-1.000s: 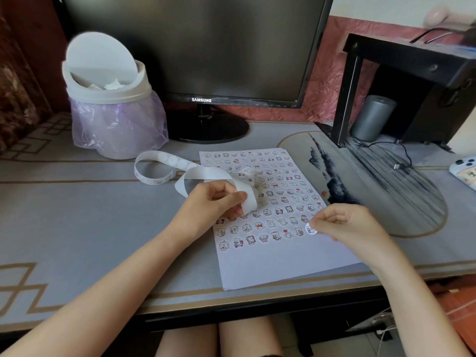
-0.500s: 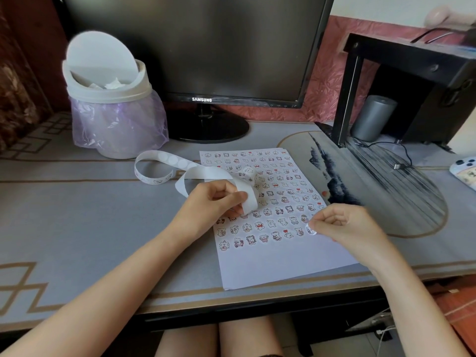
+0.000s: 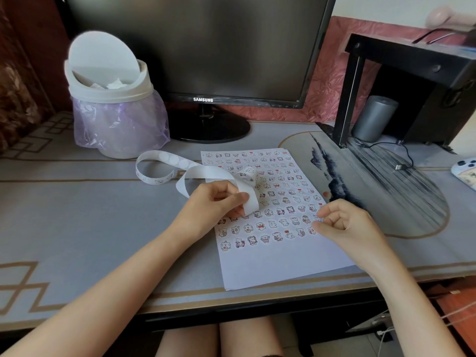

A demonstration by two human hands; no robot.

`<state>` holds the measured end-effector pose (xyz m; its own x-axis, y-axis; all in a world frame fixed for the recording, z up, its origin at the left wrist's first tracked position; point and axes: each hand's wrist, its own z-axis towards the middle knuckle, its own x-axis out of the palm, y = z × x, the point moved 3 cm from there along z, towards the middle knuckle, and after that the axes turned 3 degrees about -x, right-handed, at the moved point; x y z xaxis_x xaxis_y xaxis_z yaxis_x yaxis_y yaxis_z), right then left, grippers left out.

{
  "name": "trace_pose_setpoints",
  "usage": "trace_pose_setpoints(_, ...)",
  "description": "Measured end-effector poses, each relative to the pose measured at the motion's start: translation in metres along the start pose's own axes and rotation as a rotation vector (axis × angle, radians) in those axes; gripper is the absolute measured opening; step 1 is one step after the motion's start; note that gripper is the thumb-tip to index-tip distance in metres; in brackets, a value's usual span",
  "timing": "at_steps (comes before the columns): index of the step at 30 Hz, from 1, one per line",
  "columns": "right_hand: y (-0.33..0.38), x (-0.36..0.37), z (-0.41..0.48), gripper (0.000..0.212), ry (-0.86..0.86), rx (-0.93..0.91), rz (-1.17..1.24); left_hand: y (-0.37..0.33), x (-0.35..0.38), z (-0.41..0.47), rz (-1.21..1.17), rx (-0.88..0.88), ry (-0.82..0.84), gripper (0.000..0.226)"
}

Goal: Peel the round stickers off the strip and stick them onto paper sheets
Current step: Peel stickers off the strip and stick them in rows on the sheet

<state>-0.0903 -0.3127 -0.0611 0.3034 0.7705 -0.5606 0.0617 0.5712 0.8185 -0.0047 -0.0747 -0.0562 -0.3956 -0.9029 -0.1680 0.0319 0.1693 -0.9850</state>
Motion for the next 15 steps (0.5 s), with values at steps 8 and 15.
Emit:
trace_pose_setpoints(8, -0.0021, 0.0002, 0.0029, 0.014, -0.021, 0.012, 0.003, 0.0002, -0.0003, -0.0002, -0.003, 0.002, 0.002, 0.02)
trace_pose_setpoints(15, -0.0044, 0.0006, 0.0045, 0.015, -0.029, 0.006, -0.024, -0.0005, -0.0003, -0.0011, -0.001, 0.004, 0.0, 0.02)
